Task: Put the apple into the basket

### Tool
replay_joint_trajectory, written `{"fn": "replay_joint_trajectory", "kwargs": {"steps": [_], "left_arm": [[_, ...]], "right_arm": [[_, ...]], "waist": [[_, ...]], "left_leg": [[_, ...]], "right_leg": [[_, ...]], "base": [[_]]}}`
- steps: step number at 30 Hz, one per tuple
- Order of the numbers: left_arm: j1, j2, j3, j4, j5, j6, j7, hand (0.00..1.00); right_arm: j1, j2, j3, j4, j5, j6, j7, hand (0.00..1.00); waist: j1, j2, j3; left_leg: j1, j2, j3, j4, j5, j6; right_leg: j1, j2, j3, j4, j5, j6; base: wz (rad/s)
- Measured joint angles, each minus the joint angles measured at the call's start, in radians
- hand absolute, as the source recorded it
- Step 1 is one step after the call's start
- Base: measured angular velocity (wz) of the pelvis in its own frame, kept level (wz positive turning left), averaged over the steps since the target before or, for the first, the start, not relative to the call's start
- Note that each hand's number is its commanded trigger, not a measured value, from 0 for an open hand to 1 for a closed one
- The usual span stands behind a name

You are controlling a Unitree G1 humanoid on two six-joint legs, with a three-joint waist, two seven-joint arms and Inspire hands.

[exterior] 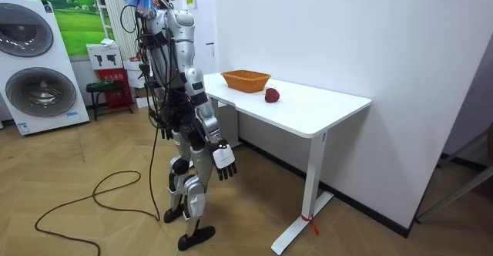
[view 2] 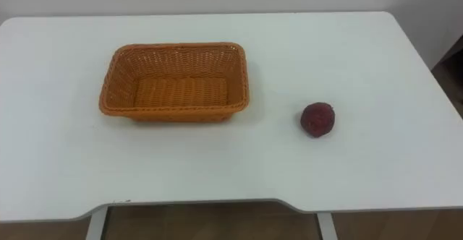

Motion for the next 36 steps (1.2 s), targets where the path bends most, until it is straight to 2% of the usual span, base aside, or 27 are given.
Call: {"fn": "replay_joint_trajectory", "kwargs": {"steps": [6,9,12,13,14,16,17,20,22,25,29,30,32,34,36], "left_arm": [[-0.004,-0.001,0.005,-0.002,-0.002,-0.001,0.02,0.0],[-0.008,-0.002,0.029,0.005,-0.018,-0.008,0.034,0.0],[-0.003,-0.005,0.056,0.022,-0.047,-0.029,0.074,0.0],[-0.004,-0.007,0.079,0.026,-0.056,-0.038,0.086,0.0],[-0.005,-0.008,0.104,0.027,-0.072,-0.049,0.092,0.0],[0.002,-0.007,0.144,0.025,-0.09,-0.054,0.104,0.0],[0.017,-0.007,0.159,0.011,-0.1,-0.055,0.113,0.0],[0.04,-0.003,0.189,-0.01,-0.11,-0.069,0.144,0.0],[0.041,-0.001,0.202,-0.014,-0.109,-0.087,0.168,0.0],[0.037,0.003,0.2,-0.028,-0.105,-0.094,0.191,0.0],[0.035,0.005,0.174,-0.037,-0.107,-0.099,0.194,0.0],[0.035,0.004,0.173,-0.037,-0.107,-0.099,0.194,0.0],[0.036,0.006,0.14,-0.039,-0.11,-0.099,0.195,0.0],[0.049,0.008,0.11,-0.039,-0.115,-0.099,0.196,0.0],[0.058,0.009,0.082,-0.039,-0.116,-0.099,0.196,0.0]], "right_arm": [[0.009,0.001,0.0,0.0,0.069,0.009,-0.004,0.0],[0.008,0.009,-0.03,0.01,0.123,0.008,-0.031,0.0],[0.007,0.022,-0.105,0.033,0.246,0.007,-0.073,0.0],[0.007,0.022,-0.148,0.033,0.323,0.006,-0.094,0.0],[0.003,0.022,-0.204,0.029,0.419,0.005,-0.123,0.0],[0.001,0.022,-0.293,0.002,0.551,-0.002,-0.174,0.0],[-0.001,0.022,-0.354,-0.045,0.629,-0.003,-0.215,0.0],[-0.003,0.022,-0.486,-0.185,0.738,-0.03,-0.311,0.0],[-0.001,0.022,-0.527,-0.297,0.758,-0.054,-0.393,0.0],[-0.001,0.023,-0.551,-0.506,0.733,-0.083,-0.55,0.0],[-0.024,0.022,-0.534,-0.787,0.529,-0.119,-0.772,0.0],[-0.026,0.023,-0.53,-0.824,0.498,-0.121,-0.8,0.0],[-0.029,0.021,-0.503,-0.945,0.37,-0.139,-0.906,0.0],[-0.028,0.021,-0.476,-1.023,0.246,-0.146,-0.966,0.0],[-0.028,0.02,-0.45,-1.1,0.167,-0.15,-1.009,0.0]], "waist": [[0.0,0.0,-0.0018],[-0.003,0.0,0.0031],[-0.007,0.0,0.0031],[-0.008,-0.002,0.0043],[-0.011,-0.004,0.002],[-0.018,0.005,0.0013],[-0.036,0.0,-0.0021],[-0.07,0.001,-0.0021],[-0.078,0.005,-0.0019],[-0.089,0.004,-0.0026],[-0.085,-0.003,-0.0039],[-0.086,-0.004,-0.0053],[-0.079,-0.009,-0.0076],[-0.079,-0.007,-0.0099],[-0.072,-0.01,-0.0082]], "left_leg": [[0.003,0.0,0.0,0.0,0.0,0.0],[0.016,0.0,0.002,-0.009,0.0,0.0],[0.029,-0.001,0.003,-0.02,0.0,0.0],[0.032,-0.001,0.006,-0.021,0.0,0.0],[0.033,-0.001,0.01,-0.023,0.0,0.0],[0.034,0.0,0.016,-0.024,0.0,0.0],[0.032,-0.001,0.017,-0.025,0.0,0.0],[0.028,-0.001,0.022,-0.025,0.0,0.0],[0.026,0.0,0.027,-0.025,0.0,0.0],[0.026,-0.001,0.029,-0.025,0.0,0.001],[0.023,-0.002,0.035,-0.023,0.001,0.001],[0.019,-0.002,0.035,-0.023,0.001,0.001],[0.002,-0.002,0.035,-0.022,0.002,0.003],[-0.007,-0.002,0.035,-0.021,0.002,0.003],[-0.008,-0.002,0.035,-0.023,0.002,0.003]], "right_leg": [[0.002,0.0,-0.002,0.0,0.0,0.0],[0.01,0.0,0.002,0.0,0.0,0.0],[0.028,0.0,0.002,-0.014,0.0,0.001],[0.03,0.0,0.003,-0.013,0.001,0.001],[0.03,0.001,0.007,-0.013,0.001,0.001],[0.029,0.001,0.012,-0.013,0.001,0.001],[0.024,0.0,0.012,-0.012,0.001,0.001],[0.018,0.0,0.013,-0.005,0.001,0.002],[0.016,-0.001,0.014,0.003,0.001,0.002],[0.011,-0.001,0.022,0.005,0.0,0.003],[-0.007,-0.001,0.03,0.016,-0.002,0.005],[-0.01,-0.001,0.029,0.016,-0.002,0.005],[-0.022,-0.002,0.028,0.023,-0.002,0.005],[-0.033,-0.002,0.029,0.024,-0.002,0.005],[-0.037,-0.002,0.029,0.024,-0.002,0.005]], "base": [[0.0],[0.0],[0.0],[-0.05],[-0.07],[-0.08],[-0.06],[-0.06],[-0.06],[-0.05],[-0.05],[0.0],[0.0],[0.0],[0.0]]}}
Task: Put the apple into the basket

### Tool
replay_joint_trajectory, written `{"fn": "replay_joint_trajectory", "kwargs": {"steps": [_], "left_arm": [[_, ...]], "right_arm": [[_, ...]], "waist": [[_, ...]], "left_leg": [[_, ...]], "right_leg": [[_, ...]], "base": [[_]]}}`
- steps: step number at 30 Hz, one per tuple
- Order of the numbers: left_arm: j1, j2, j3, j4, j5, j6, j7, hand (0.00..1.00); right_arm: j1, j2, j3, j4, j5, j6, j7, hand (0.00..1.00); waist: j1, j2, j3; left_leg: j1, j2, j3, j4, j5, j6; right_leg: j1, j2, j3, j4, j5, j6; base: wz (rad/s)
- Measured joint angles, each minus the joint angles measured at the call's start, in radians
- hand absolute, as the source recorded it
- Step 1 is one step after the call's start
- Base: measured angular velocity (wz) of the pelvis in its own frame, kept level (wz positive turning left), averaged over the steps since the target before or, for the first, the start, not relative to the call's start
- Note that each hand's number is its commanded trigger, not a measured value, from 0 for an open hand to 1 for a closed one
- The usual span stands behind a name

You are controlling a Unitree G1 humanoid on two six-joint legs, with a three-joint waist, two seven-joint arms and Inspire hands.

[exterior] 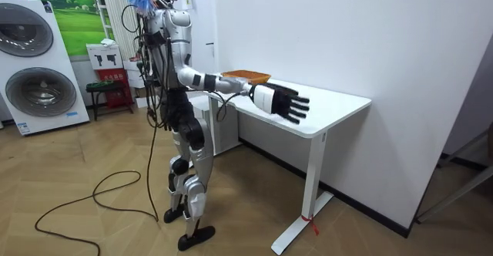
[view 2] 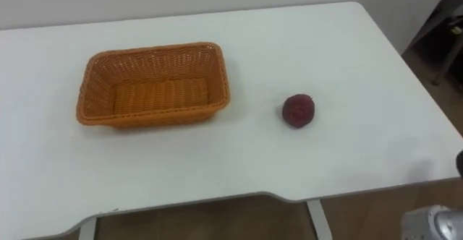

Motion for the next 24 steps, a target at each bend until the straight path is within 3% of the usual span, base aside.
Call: {"fn": "replay_joint_trajectory", "kwargs": {"steps": [5,8,14,20,24], "left_arm": [[-0.001,0.001,-0.062,-0.003,0.009,0.0,-0.002,0.0],[-0.011,0.001,-0.098,-0.004,0.008,-0.002,-0.003,0.0],[-0.016,0.001,-0.105,-0.009,-0.013,-0.009,-0.006,0.0],[-0.019,0.003,-0.105,-0.008,-0.013,-0.008,-0.048,0.0],[-0.025,0.004,-0.105,-0.005,-0.013,-0.009,-0.07,0.0]], "right_arm": [[0.012,-0.022,0.118,-0.144,-0.153,-0.025,-0.014,0.0],[0.013,-0.027,0.21,-0.153,-0.239,-0.031,0.059,0.0],[0.017,-0.032,0.367,-0.149,-0.357,-0.03,0.215,0.0],[0.034,-0.036,0.458,-0.116,-0.375,-0.006,0.399,0.0],[0.032,-0.036,0.464,-0.097,-0.383,-0.007,0.472,0.0]], "waist": [[0.02,-0.004,0.0005],[0.041,0.001,0.0026],[0.06,0.011,0.0087],[0.072,0.001,0.0105],[0.072,-0.003,0.0078]], "left_leg": [[0.005,0.002,0.001,-0.004,0.0,0.0],[0.008,0.002,-0.002,-0.005,0.0,0.0],[0.008,0.002,-0.003,-0.008,0.002,-0.002],[0.004,0.0,-0.004,-0.01,0.002,-0.001],[0.001,0.0,-0.009,-0.01,0.003,-0.001]], "right_leg": [[0.002,0.001,-0.003,-0.002,0.0,0.0],[0.006,0.001,-0.007,-0.002,0.001,-0.001],[0.004,0.0,-0.008,-0.002,0.001,-0.001],[0.002,-0.002,-0.013,-0.003,0.001,-0.001],[0.002,-0.004,-0.025,-0.004,0.001,-0.001]], "base": [[0.0],[0.0],[0.01],[0.0],[0.06]]}}
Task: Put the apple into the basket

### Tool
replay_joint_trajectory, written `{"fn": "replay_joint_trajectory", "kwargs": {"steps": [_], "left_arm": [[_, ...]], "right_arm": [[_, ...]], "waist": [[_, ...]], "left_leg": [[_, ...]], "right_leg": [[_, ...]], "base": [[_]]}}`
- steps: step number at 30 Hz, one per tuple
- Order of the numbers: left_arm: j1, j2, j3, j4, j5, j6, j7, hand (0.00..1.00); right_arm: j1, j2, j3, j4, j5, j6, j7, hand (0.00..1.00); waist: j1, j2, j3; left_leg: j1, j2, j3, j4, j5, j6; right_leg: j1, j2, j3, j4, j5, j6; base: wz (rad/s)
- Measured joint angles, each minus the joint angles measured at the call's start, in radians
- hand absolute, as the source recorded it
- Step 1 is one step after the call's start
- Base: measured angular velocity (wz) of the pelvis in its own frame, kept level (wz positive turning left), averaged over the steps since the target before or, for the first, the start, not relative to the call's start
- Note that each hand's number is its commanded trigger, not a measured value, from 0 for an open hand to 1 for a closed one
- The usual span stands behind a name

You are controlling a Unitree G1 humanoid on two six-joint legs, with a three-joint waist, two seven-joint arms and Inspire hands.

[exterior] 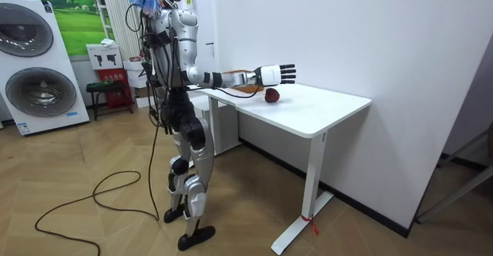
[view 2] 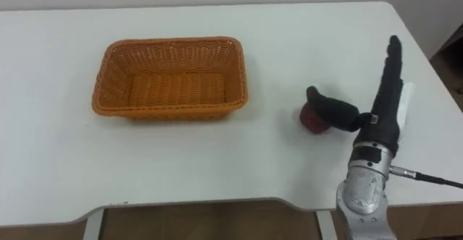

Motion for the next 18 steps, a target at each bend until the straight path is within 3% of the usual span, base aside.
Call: {"fn": "replay_joint_trajectory", "kwargs": {"steps": [8,13,18], "left_arm": [[-0.004,0.0,0.001,0.003,0.002,-0.001,-0.005,0.0],[-0.002,0.001,0.0,0.003,0.002,-0.001,-0.005,0.0],[0.009,0.004,0.004,0.002,0.011,0.0,-0.024,0.0]], "right_arm": [[-0.006,-0.003,0.008,0.056,0.002,-0.002,0.119,0.0],[-0.005,-0.002,0.026,0.105,0.007,-0.001,0.164,0.0],[-0.002,-0.017,0.026,0.173,0.006,0.0,0.191,0.0]], "waist": [[0.024,0.002,-0.0023],[0.024,0.008,0.0017],[0.022,0.004,0.0]], "left_leg": [[0.004,0.0,0.0,-0.004,0.0,0.0],[0.003,0.0,0.0,-0.003,0.0,0.0],[0.02,-0.001,-0.001,-0.003,0.0,0.0]], "right_leg": [[0.003,-0.001,-0.008,-0.001,0.0,0.0],[0.003,-0.002,-0.008,-0.001,0.0,0.0],[0.022,-0.002,-0.008,-0.003,0.0,0.0]], "base": [[0.0],[0.0],[0.0]]}}
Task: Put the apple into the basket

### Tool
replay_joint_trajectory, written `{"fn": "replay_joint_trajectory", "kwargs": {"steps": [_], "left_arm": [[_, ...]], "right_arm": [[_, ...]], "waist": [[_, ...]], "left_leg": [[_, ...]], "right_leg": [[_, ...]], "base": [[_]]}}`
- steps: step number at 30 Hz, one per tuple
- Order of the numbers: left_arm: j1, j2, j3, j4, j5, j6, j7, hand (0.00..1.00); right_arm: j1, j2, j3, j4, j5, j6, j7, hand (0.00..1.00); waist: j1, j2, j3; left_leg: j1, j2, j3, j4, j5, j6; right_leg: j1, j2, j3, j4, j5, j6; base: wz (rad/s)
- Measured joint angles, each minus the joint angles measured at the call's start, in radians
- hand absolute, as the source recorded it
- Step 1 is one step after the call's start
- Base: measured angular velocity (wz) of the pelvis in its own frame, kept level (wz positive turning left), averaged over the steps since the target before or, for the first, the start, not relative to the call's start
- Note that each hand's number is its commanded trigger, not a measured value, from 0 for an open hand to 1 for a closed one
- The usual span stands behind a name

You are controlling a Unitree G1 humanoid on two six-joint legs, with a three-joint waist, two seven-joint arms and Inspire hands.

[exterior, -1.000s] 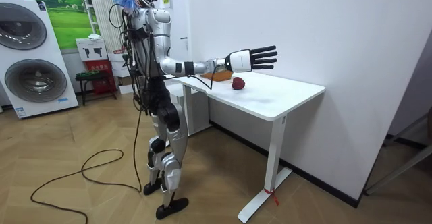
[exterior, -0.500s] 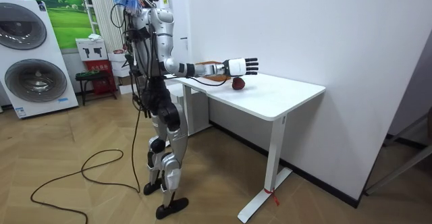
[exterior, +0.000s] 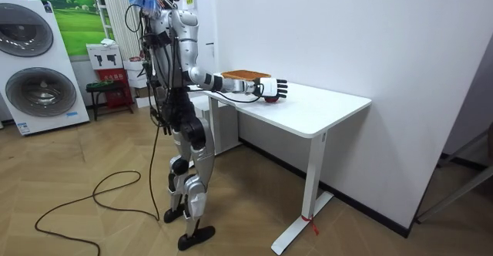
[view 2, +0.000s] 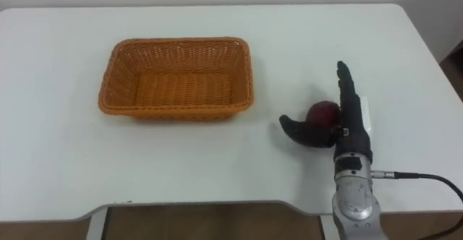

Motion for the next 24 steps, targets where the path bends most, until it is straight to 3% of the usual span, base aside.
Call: {"fn": "replay_joint_trajectory", "kwargs": {"steps": [3,4,5,6,7,11,14,17,24], "left_arm": [[0.005,0.001,0.0,-0.004,0.015,0.002,-0.005,0.0],[0.006,0.001,0.0,-0.005,0.014,0.003,-0.009,0.0],[0.006,0.001,0.0,-0.006,0.012,0.003,-0.013,0.0],[0.006,0.002,0.0,-0.007,0.012,0.004,-0.015,0.0],[0.006,0.003,0.0,-0.007,0.011,0.004,-0.017,0.0],[0.011,0.004,0.0,-0.012,0.011,0.003,-0.015,0.0],[0.015,0.005,-0.001,-0.021,0.011,0.001,-0.013,0.0],[0.016,0.005,0.0,-0.021,0.011,-0.003,0.01,0.0],[0.011,0.004,0.0,-0.019,0.012,-0.014,0.045,0.0]], "right_arm": [[0.005,-0.005,0.0,0.036,-0.001,0.0,0.018,0.0],[0.006,-0.005,0.0,0.056,-0.001,-0.002,0.02,0.13],[0.007,-0.006,0.0,0.074,-0.001,-0.016,0.021,0.18],[0.007,-0.006,0.0,0.082,0.0,-0.022,0.021,0.53],[0.005,-0.006,0.0,0.099,0.0,-0.027,0.023,1.0],[-0.011,-0.006,-0.025,0.188,-0.004,-0.076,0.01,1.0],[-0.014,-0.006,-0.051,0.215,-0.004,-0.084,0.006,1.0],[-0.038,-0.005,-0.072,0.277,-0.017,-0.121,0.002,1.0],[-0.045,0.003,-0.089,0.291,-0.022,-0.132,-0.019,1.0]], "waist": [[0.001,-0.002,-0.0006],[-0.002,-0.002,-0.0007],[-0.003,-0.002,-0.0018],[-0.003,-0.002,-0.0039],[-0.002,-0.004,-0.01],[-0.008,-0.012,-0.0152],[-0.015,-0.013,-0.0142],[-0.022,-0.012,-0.0134],[-0.021,-0.013,-0.0122]], "left_leg": [[0.001,0.0,0.0,0.001,0.0,0.0],[0.001,0.0,0.0,0.001,0.0,0.0],[0.003,0.0,0.0,0.001,0.0,0.0],[0.004,0.0,0.0,0.001,0.0,0.0],[0.005,0.0,-0.001,0.001,0.0,0.0],[0.006,-0.002,-0.014,0.009,0.0,0.0],[0.008,-0.004,-0.026,0.011,0.0,0.0],[0.008,-0.003,-0.03,0.009,0.0,0.0],[0.008,-0.004,-0.029,0.009,0.0,0.0]], "right_leg": [[0.001,0.0,0.001,0.001,0.0,0.0],[0.003,0.0,0.001,0.0,0.0,0.0],[0.008,0.0,0.0,0.0,0.0,0.0],[0.011,0.0,0.0,-0.001,0.0,0.0],[0.012,0.0,0.0,-0.001,0.0,0.0],[0.023,-0.002,-0.014,0.0,0.0,0.0],[0.032,-0.003,-0.024,-0.001,0.0,0.0],[0.034,-0.001,-0.024,-0.001,0.0,0.0],[0.034,-0.002,-0.025,-0.002,0.0,0.0]], "base": [[0.0],[0.0],[0.0],[0.04],[0.04],[0.09],[0.13],[0.04],[0.0]]}}
